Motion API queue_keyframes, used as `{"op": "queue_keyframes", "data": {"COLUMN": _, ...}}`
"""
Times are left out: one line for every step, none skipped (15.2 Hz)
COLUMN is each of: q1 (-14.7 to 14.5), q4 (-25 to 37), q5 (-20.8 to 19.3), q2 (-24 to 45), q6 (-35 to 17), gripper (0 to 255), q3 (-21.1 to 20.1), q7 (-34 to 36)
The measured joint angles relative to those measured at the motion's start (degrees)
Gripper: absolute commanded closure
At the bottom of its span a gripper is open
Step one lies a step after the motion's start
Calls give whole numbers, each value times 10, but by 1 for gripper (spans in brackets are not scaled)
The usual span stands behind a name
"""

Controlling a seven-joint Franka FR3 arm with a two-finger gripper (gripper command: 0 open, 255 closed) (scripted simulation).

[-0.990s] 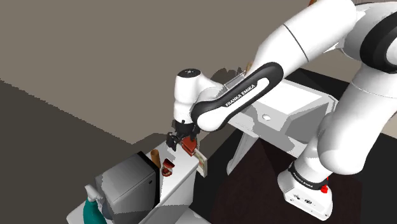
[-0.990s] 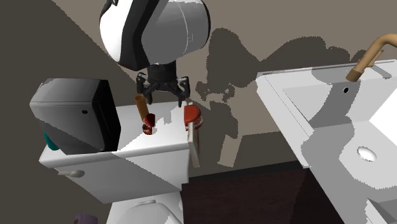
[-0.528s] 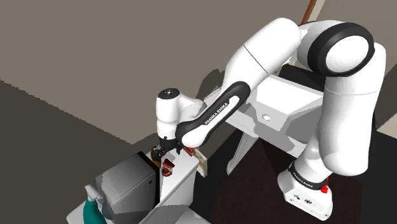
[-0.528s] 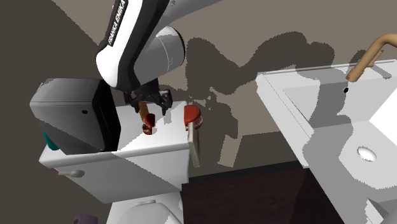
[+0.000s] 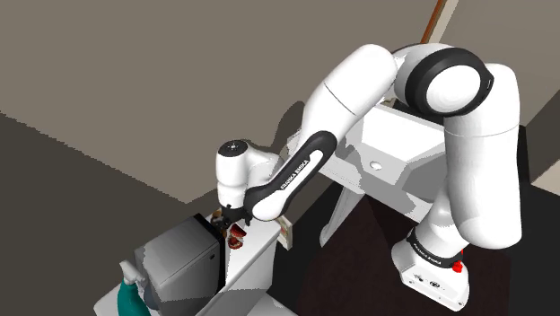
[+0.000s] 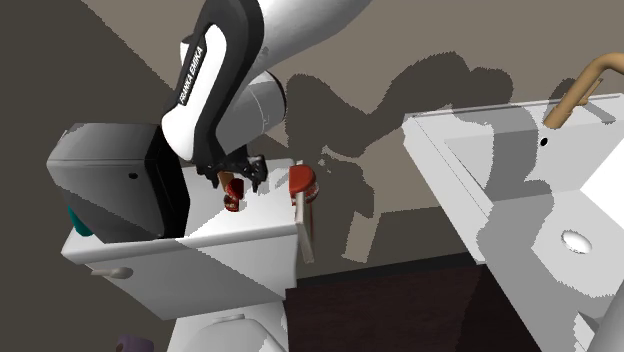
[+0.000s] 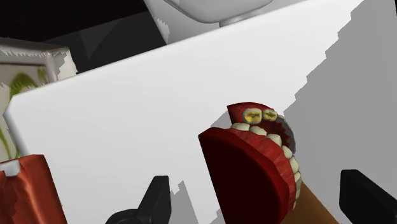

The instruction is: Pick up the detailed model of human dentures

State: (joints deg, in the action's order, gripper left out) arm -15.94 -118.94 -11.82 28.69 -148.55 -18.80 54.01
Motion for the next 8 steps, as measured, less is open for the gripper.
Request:
{"op": "queue_keyframes", "data": {"q1": -3, "q4": 3, "q5": -3, "q2": 7, "q6": -4, "gripper": 0, "q3": 3, "q7": 3}}
{"op": "queue_keyframes", "data": {"q1": -4, "q4": 3, "q5": -4, "q2": 10, "q6": -6, "gripper": 255, "q3": 4, "q7": 3}}
{"op": "queue_keyframes", "data": {"q1": -4, "q4": 4, "q5": -5, "q2": 11, "q6": -7, "gripper": 255, "q3": 4, "q7": 3}}
{"op": "queue_keyframes", "data": {"q1": -4, "q4": 4, "q5": -5, "q2": 11, "q6": -7, "gripper": 255, "q3": 4, "q7": 3}}
{"op": "queue_keyframes", "data": {"q1": -4, "q4": 4, "q5": -5, "q2": 11, "q6": -8, "gripper": 255, "q3": 4, "q7": 3}}
{"op": "queue_keyframes", "data": {"q1": -4, "q4": 4, "q5": -5, "q2": 11, "q6": -8, "gripper": 255, "q3": 4, "q7": 3}}
{"op": "queue_keyframes", "data": {"q1": -4, "q4": 4, "q5": -5, "q2": 11, "q6": -8, "gripper": 255, "q3": 4, "q7": 3}}
{"op": "queue_keyframes", "data": {"q1": -4, "q4": 4, "q5": -5, "q2": 11, "q6": -8, "gripper": 255, "q3": 4, "q7": 3}}
